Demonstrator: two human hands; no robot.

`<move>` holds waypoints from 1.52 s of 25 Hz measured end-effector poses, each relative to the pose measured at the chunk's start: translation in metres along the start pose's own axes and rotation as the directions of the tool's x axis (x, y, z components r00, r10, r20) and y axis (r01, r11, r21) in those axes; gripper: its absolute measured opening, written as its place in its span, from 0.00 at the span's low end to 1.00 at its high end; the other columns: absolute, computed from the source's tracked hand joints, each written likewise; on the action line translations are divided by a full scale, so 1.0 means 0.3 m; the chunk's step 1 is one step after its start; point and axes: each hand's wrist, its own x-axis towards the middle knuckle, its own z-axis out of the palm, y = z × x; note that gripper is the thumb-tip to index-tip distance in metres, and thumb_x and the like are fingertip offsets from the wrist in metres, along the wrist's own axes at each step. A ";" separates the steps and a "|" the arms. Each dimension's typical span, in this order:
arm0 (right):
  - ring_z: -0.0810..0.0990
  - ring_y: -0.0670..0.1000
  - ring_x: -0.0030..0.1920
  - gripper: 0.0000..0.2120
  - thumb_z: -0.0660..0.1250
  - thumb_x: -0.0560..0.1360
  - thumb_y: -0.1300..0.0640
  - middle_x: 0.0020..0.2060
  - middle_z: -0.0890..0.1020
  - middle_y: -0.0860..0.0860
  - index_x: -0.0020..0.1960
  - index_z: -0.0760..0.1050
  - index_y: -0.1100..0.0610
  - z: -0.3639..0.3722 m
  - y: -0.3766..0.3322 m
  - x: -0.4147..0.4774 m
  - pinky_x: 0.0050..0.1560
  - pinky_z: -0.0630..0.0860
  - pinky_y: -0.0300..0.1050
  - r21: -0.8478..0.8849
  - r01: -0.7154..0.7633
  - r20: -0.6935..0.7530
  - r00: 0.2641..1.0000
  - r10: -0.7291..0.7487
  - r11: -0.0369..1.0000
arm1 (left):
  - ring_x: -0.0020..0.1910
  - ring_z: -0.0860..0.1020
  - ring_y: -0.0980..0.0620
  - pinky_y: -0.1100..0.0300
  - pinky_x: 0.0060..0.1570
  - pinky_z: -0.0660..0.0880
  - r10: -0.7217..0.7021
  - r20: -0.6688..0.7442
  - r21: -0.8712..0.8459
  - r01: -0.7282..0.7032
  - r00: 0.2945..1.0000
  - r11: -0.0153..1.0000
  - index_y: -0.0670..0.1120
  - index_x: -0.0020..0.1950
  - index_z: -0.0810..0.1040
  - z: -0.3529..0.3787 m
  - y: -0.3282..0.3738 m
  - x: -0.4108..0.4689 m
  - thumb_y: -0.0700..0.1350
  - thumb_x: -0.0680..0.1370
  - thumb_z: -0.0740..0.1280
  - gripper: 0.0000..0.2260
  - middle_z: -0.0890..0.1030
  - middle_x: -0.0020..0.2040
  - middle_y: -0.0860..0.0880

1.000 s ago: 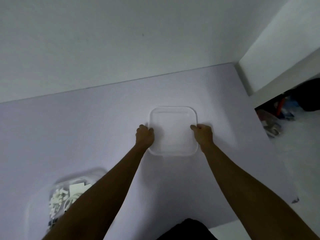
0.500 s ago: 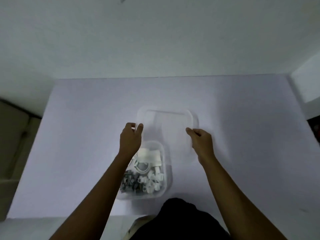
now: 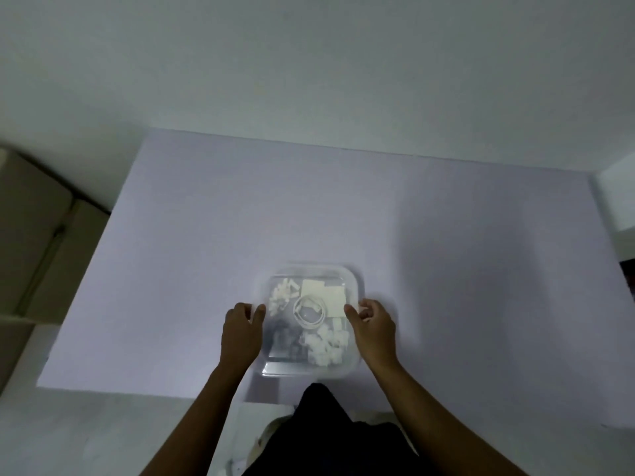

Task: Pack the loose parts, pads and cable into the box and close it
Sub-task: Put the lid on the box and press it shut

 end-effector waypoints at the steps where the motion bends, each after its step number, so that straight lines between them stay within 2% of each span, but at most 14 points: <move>1: 0.79 0.46 0.41 0.13 0.72 0.75 0.48 0.43 0.81 0.50 0.55 0.76 0.53 -0.007 0.002 -0.002 0.40 0.71 0.35 0.003 0.005 -0.005 1.000 -0.005 1.000 | 0.46 0.77 0.46 0.58 0.41 0.69 -0.003 0.004 -0.006 0.003 1.000 1.000 0.45 0.48 0.74 0.005 -0.004 -0.008 0.51 0.81 0.63 0.10 0.78 0.47 0.44; 4: 0.78 0.41 0.40 0.13 0.73 0.74 0.48 0.43 0.80 0.49 0.54 0.76 0.53 -0.020 0.015 -0.002 0.36 0.69 0.28 -0.033 -0.004 0.012 1.000 0.004 0.999 | 0.46 0.76 0.47 0.56 0.45 0.70 -0.003 0.008 0.005 0.003 1.000 1.000 0.46 0.49 0.74 0.013 -0.015 -0.016 0.52 0.80 0.63 0.10 0.77 0.47 0.45; 6: 0.77 0.40 0.40 0.13 0.72 0.75 0.48 0.42 0.80 0.49 0.55 0.76 0.54 -0.019 0.023 -0.001 0.36 0.68 0.27 -0.037 -0.010 0.016 1.000 0.010 0.999 | 0.46 0.76 0.47 0.56 0.45 0.70 0.004 0.007 0.019 -0.004 1.000 1.000 0.45 0.50 0.75 0.012 -0.015 -0.011 0.53 0.80 0.63 0.11 0.78 0.48 0.45; 13: 0.78 0.46 0.40 0.15 0.72 0.75 0.48 0.43 0.79 0.50 0.56 0.75 0.56 -0.005 0.007 0.017 0.37 0.71 0.35 -0.007 -0.039 0.003 0.999 0.039 0.999 | 0.49 0.77 0.48 0.56 0.49 0.70 -0.092 0.063 -0.009 0.093 0.994 0.996 0.41 0.61 0.75 0.000 0.013 0.025 0.54 0.81 0.63 0.18 0.80 0.52 0.45; 16: 0.79 0.52 0.47 0.17 0.70 0.75 0.46 0.49 0.78 0.53 0.58 0.73 0.56 0.011 0.006 0.036 0.44 0.72 0.42 -0.002 -0.070 -0.011 0.998 0.070 0.998 | 0.49 0.76 0.48 0.56 0.49 0.71 -0.126 0.090 -0.019 0.128 0.988 0.992 0.41 0.61 0.75 0.002 0.035 0.028 0.55 0.80 0.63 0.18 0.78 0.50 0.48; 18: 0.78 0.53 0.51 0.20 0.67 0.77 0.43 0.53 0.77 0.53 0.60 0.72 0.56 0.016 0.012 0.048 0.47 0.72 0.45 0.019 -0.160 0.027 0.987 0.160 0.987 | 0.49 0.76 0.48 0.56 0.50 0.71 -0.141 0.095 -0.027 0.144 0.986 0.989 0.41 0.61 0.75 0.014 0.053 0.025 0.54 0.80 0.63 0.18 0.77 0.50 0.48; 20: 0.78 0.51 0.48 0.21 0.65 0.77 0.40 0.50 0.78 0.52 0.58 0.73 0.57 0.007 0.030 0.062 0.44 0.72 0.45 0.052 -0.229 0.084 0.971 0.225 0.972 | 0.49 0.76 0.48 0.55 0.51 0.72 -0.141 0.095 -0.033 0.145 0.985 0.989 0.41 0.61 0.75 0.030 0.075 0.027 0.54 0.80 0.63 0.18 0.77 0.49 0.48; 23: 0.76 0.49 0.39 0.20 0.66 0.76 0.40 0.41 0.77 0.51 0.49 0.73 0.58 -0.030 0.048 0.098 0.38 0.70 0.44 0.124 -0.260 0.074 0.965 0.252 0.958 | 0.50 0.78 0.46 0.52 0.52 0.75 -0.127 0.102 -0.036 0.131 0.987 0.991 0.43 0.57 0.76 0.057 0.127 0.054 0.55 0.80 0.64 0.16 0.79 0.48 0.49; 28: 0.75 0.51 0.38 0.19 0.66 0.75 0.42 0.41 0.77 0.52 0.50 0.72 0.59 -0.161 0.038 0.218 0.37 0.71 0.45 0.229 -0.297 0.018 0.953 0.301 0.927 | 0.49 0.80 0.46 0.49 0.55 0.77 -0.069 0.155 -0.007 0.071 0.986 0.997 0.45 0.52 0.78 0.178 0.288 0.137 0.57 0.78 0.65 0.15 0.81 0.46 0.49; 32: 0.78 0.53 0.41 0.20 0.65 0.76 0.40 0.43 0.80 0.53 0.50 0.74 0.58 -0.320 0.034 0.401 0.39 0.73 0.46 0.194 -0.273 -0.027 0.959 0.284 0.942 | 0.51 0.79 0.45 0.48 0.57 0.76 -0.045 0.185 0.017 0.043 0.982 0.999 0.44 0.53 0.79 0.338 0.483 0.233 0.59 0.77 0.66 0.19 0.80 0.47 0.49; 38: 0.78 0.54 0.41 0.22 0.65 0.74 0.38 0.39 0.79 0.53 0.46 0.76 0.59 -0.532 -0.001 0.711 0.40 0.73 0.47 0.196 -0.251 -0.068 0.961 0.269 0.948 | 0.49 0.79 0.44 0.43 0.53 0.79 -0.058 0.200 0.011 0.057 0.978 0.998 0.44 0.49 0.78 0.568 0.769 0.394 0.63 0.75 0.66 0.21 0.77 0.40 0.52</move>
